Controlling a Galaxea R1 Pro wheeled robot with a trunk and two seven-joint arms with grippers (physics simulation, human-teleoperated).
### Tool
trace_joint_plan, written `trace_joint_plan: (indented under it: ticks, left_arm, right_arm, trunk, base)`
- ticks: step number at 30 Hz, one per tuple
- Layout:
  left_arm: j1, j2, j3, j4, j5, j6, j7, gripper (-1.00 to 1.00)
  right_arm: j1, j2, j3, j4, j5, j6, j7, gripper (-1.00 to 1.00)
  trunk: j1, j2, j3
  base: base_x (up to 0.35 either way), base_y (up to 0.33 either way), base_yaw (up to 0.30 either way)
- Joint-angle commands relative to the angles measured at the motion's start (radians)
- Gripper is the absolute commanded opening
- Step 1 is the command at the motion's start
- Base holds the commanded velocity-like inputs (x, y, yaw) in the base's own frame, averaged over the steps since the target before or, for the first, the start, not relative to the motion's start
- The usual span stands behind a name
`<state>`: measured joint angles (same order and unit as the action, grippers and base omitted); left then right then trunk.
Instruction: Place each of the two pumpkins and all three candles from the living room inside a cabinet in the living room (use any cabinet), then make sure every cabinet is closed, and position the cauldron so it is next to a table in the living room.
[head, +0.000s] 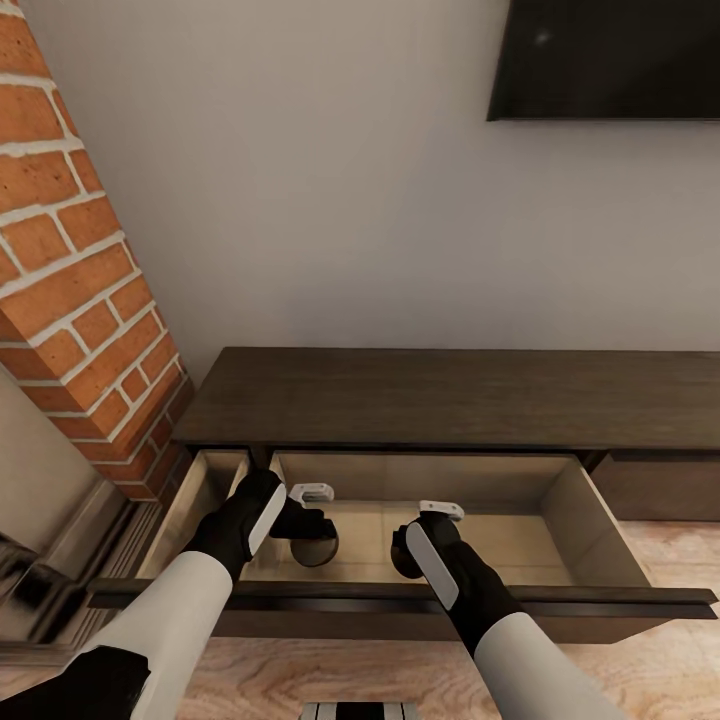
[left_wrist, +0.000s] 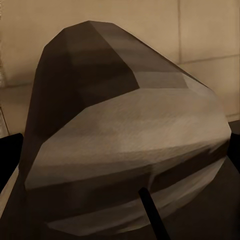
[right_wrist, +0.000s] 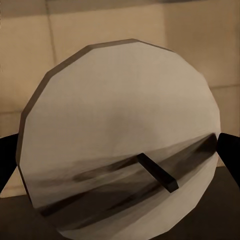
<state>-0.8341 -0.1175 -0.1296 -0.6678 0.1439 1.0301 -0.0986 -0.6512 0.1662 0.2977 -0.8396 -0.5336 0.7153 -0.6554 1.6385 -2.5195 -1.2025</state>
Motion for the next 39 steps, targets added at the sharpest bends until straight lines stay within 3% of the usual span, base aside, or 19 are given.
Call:
trace_joint_plan:
  ticks: [1,3,4,18,19,39]
  left_arm:
    - [0.0,0.001,-0.002,-0.001,0.005,0.004,0.002,-1.0]
    - [0.0,0.001,-0.002,-0.001,0.005,0.004,0.002,-1.0]
    - [0.0,0.001,-0.002,-0.001,0.005,0.004,0.002,-1.0]
    - [0.0,0.001,-0.002,-0.001,0.005,0.002,0.002,-1.0]
    - [0.0,0.002,-0.002,-0.001,0.005,0.002,0.002,1.0]
    - [0.0,0.002,-0.002,-0.001,0.005,0.004,0.001,1.0]
  right_arm:
    - [-0.001,-0.001,0.003,-0.001,-0.011,0.001,-0.01,-1.0]
    - [-0.001,-0.001,0.003,-0.001,-0.011,0.001,-0.01,-1.0]
    - [-0.001,-0.001,0.003,-0.001,-0.011,0.001,-0.01,1.0]
    - [-0.001,-0.001,0.003,-0.001,-0.011,0.001,-0.01,1.0]
    - [-0.001,-0.001,0.003,-0.001,-0.011,0.001,-0.01,1.0]
    - [-0.001,-0.001,0.003,-0.001,-0.011,0.001,-0.009,1.0]
  trunk:
    - [0.0,0.0,-0.001]
    - [0.0,0.0,-0.001]
    - [0.0,0.0,-0.001]
    - [0.0,0.0,-0.001]
    - [0.0,0.0,-0.001]
    - [0.0,0.0,-0.001]
  base:
    - [0.0,0.0,0.0]
    - [0.0,0.0,0.0]
    - [0.0,0.0,0.0]
    - [0.0,0.0,0.0]
    - [0.0,0.0,0.0]
    - [0.0,0.0,0.0]
